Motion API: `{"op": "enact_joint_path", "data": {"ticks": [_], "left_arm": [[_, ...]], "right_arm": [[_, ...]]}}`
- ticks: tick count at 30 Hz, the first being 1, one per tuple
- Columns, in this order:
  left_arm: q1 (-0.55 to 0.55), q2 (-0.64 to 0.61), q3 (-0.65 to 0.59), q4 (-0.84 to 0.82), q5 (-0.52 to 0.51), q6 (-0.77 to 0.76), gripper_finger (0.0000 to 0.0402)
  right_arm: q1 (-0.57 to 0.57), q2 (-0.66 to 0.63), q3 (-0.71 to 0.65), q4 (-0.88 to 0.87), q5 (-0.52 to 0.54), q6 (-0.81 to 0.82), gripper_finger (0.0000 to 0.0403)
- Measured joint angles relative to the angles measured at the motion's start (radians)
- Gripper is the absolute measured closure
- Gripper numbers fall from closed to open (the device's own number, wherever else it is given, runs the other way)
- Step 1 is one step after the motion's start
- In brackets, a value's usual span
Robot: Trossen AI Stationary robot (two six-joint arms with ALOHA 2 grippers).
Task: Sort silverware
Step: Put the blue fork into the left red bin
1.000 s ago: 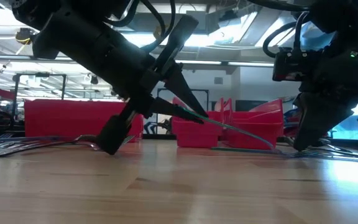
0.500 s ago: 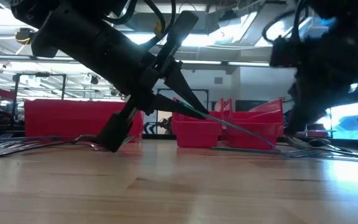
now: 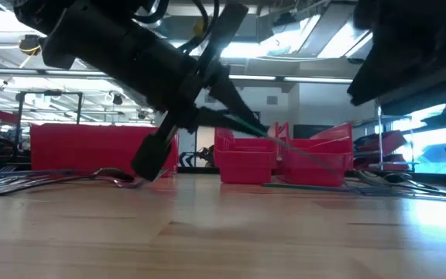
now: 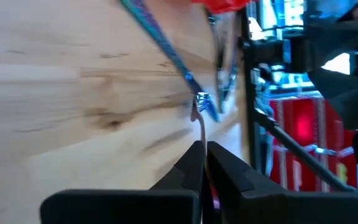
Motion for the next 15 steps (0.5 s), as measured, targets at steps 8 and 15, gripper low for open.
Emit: {"op": "enact_joint_path", "data": {"ticks": [8,15], "left_arm": [[-0.001,-0.002,-0.005,0.093,-0.003,-0.007,0.0401],[-0.007,-0.002,-0.006,0.246,-0.01,0.052,0.0401]], "right_arm": [[0.091,-0.065,0.0,-0.051,0.095,0.127,0.017],[0.17,-0.068,-0.001,-0.131,0.111,0.247,0.017]]}}
